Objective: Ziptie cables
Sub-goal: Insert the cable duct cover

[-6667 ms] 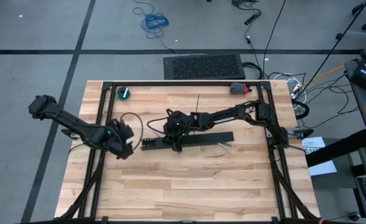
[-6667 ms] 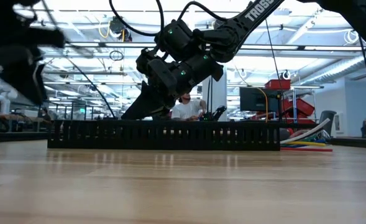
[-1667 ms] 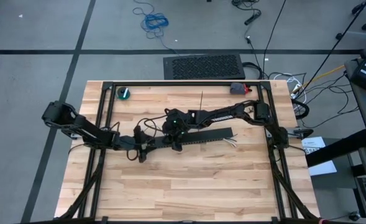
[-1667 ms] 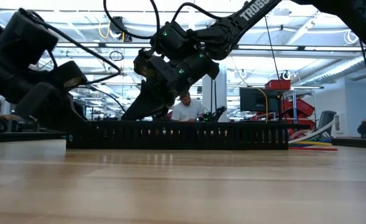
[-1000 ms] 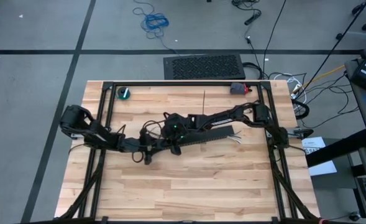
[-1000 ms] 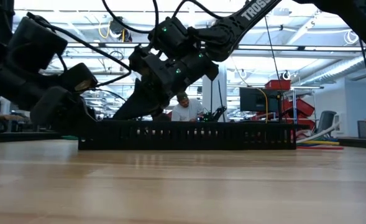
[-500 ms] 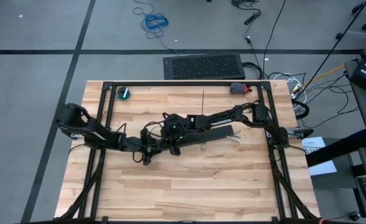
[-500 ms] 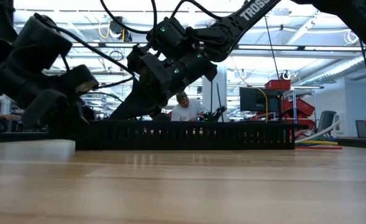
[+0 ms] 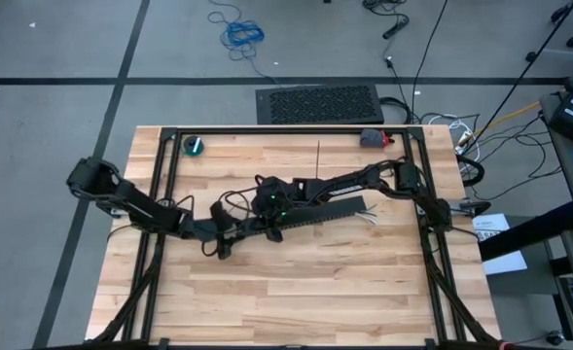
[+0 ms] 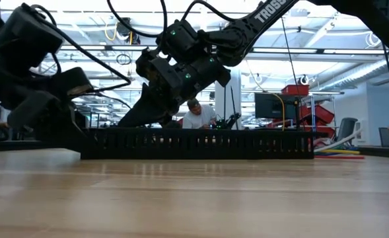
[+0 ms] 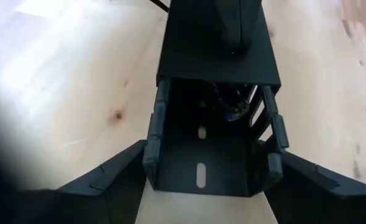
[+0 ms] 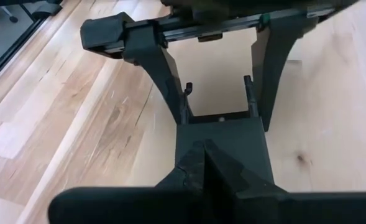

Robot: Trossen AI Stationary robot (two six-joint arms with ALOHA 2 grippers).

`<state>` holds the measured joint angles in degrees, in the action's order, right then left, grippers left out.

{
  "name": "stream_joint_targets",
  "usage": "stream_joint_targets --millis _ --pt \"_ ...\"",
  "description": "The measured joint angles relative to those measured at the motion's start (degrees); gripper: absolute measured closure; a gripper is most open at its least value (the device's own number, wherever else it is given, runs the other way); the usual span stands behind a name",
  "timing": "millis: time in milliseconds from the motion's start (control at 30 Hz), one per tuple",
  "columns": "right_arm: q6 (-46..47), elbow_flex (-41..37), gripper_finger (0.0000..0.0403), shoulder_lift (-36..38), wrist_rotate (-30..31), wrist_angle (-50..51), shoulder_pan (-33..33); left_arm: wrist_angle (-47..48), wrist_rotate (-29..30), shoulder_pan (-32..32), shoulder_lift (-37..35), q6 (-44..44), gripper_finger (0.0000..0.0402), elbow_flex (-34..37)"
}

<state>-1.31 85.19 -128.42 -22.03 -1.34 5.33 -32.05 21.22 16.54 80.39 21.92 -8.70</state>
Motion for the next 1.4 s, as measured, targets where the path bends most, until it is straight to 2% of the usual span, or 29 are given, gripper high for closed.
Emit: stream_joint_targets --millis 133,433,733,967,1200,1300,1400 --pt "0.0 0.0 0.0403 0.0 -0.3 0.0 0.1 -6.3 2.9 1.0 2.4 0.7 0.0131 2.0" --pt "0.9 -0.2 0.0403 -0.4 -0.5 -2.2 -0.1 -16.6 4.1 1.1 10.2 0.0 0.0156 2.6" --pt "0.3 -0.3 0.0403 0.0 0.2 -6.9 -0.5 -18.9 4.4 1.1 12.8 0.3 0.0158 1.9" --pt "-2.6 -0.3 0.0402 8.1 1.1 -0.2 -1.5 -19.1 3.9 1.0 12.9 0.6 0.0159 1.6" --pt "-6.6 -0.3 0.0403 11.0 9.6 16.5 -2.0 -18.8 3.9 1.0 12.9 0.5 0.0159 1.7" --pt "-7.3 -0.2 0.0403 8.2 10.3 16.6 -1.6 -18.8 3.9 1.0 12.9 0.2 0.0159 1.7" --pt "-7.2 0.1 0.0403 4.9 7.4 9.6 -1.2 -19.1 3.9 1.1 12.9 0.1 0.0159 1.8"
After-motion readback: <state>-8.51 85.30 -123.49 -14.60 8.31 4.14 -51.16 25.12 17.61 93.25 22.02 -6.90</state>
